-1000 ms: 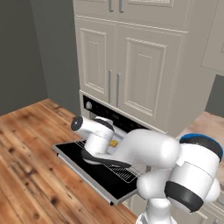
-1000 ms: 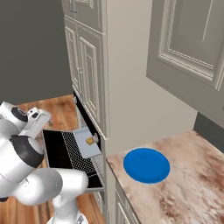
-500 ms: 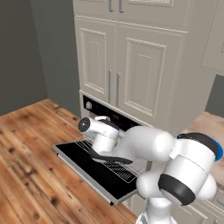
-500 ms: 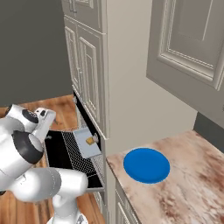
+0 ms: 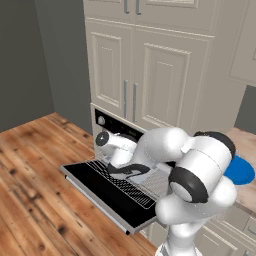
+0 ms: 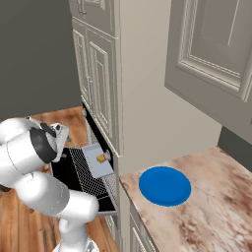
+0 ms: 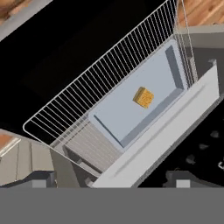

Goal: Take the baked cake out of the oven and place it on the plate for cooling. Then close the oven door.

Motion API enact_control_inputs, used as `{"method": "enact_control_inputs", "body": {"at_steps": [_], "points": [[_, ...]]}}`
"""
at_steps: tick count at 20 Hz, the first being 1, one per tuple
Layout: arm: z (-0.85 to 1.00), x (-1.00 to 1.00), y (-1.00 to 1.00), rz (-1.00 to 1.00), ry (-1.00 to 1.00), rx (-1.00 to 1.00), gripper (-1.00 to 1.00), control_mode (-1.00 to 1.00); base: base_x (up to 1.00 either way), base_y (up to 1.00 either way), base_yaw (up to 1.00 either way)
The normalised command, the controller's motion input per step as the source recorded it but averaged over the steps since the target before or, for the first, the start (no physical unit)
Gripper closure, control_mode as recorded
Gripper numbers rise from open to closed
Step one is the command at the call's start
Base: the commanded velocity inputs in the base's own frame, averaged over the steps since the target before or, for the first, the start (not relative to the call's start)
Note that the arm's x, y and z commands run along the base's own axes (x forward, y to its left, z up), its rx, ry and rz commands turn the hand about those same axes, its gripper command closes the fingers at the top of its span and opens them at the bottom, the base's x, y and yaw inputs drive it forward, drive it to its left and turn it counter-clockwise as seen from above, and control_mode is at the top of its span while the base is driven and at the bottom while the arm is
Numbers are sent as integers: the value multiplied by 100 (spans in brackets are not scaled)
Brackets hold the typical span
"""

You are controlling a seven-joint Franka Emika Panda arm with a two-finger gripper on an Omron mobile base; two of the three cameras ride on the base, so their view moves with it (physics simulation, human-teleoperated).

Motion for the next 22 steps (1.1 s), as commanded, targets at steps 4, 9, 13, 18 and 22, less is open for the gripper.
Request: {"method": "enact_control_inputs", "body": {"at_steps": [4, 9, 13, 18, 22], "points": [[-47, 17, 0, 9, 13, -10, -100, -100, 0, 0, 0], [-30, 10, 0, 2, 1, -13, -100, -100, 0, 0, 0], [-20, 11, 0, 0, 0, -16, -100, -100, 0, 0, 0], [-25, 29, 0, 0, 0, -15, -100, -100, 0, 0, 0], [-13, 36, 0, 0, 4, -9, -100, -100, 0, 0, 0]]}}
